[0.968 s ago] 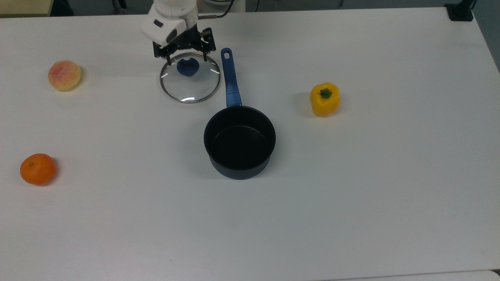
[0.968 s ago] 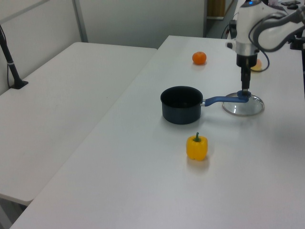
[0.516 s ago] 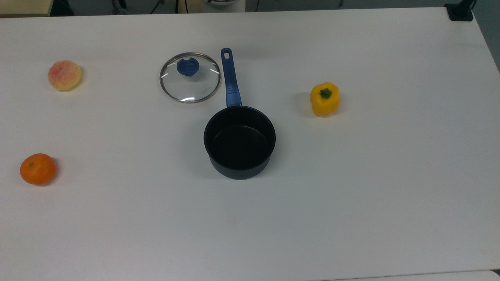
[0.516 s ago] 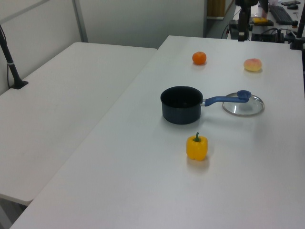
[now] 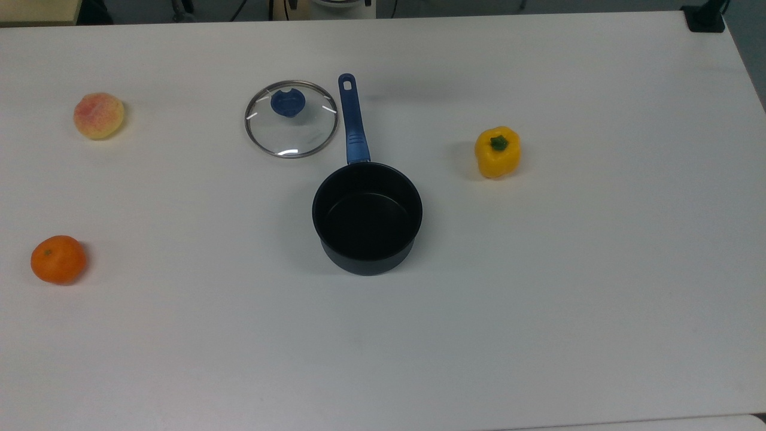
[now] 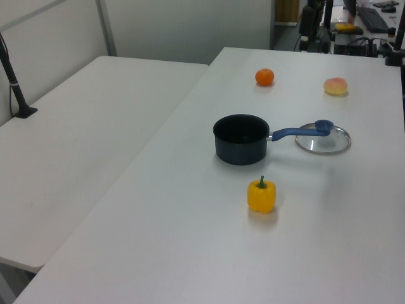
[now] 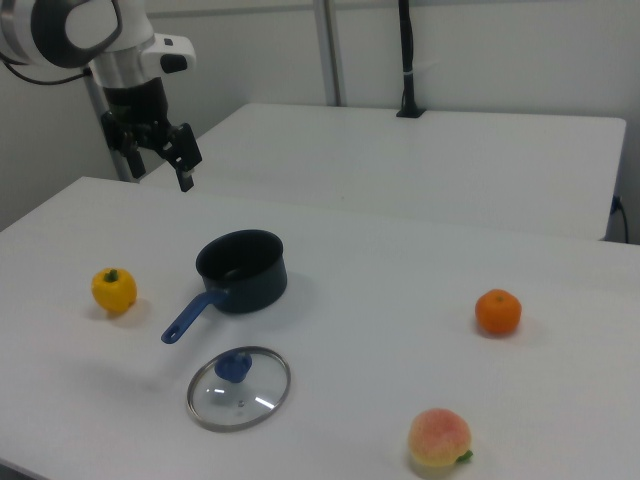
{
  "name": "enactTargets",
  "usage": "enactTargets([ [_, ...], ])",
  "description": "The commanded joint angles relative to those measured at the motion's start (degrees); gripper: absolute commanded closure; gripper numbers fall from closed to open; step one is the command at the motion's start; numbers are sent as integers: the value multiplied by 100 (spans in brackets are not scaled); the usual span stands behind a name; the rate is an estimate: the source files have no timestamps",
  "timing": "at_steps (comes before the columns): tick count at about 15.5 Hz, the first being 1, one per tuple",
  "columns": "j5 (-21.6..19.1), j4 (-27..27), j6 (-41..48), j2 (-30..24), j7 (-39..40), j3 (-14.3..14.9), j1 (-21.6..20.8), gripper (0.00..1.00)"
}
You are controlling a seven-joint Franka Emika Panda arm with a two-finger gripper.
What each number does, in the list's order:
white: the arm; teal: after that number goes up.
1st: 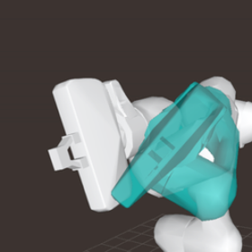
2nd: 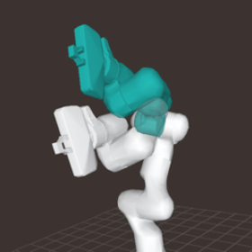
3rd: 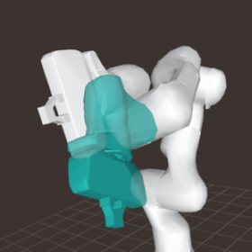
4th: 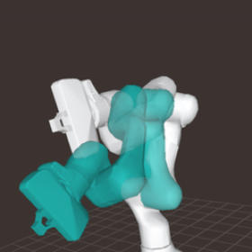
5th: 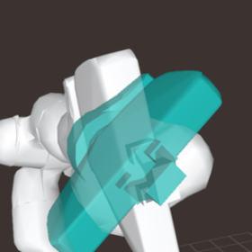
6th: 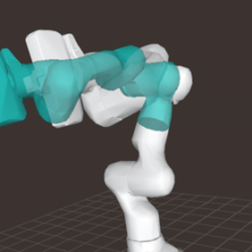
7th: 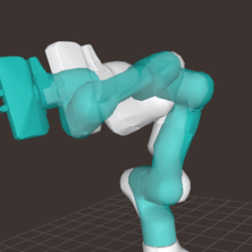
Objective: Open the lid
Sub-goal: 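Open the gripper, release the lid knob, and raise the gripper away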
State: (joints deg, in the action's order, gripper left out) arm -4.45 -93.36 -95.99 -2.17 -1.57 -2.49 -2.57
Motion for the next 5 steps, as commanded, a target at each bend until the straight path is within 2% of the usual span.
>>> enactTargets([
  [1,498,-112,-315,-12,664,195,-235,0],
  [2,472,-103,-324,-12,753,292,-235,0],
  [5,472,-103,-324,-21,737,293,-253,0],
])
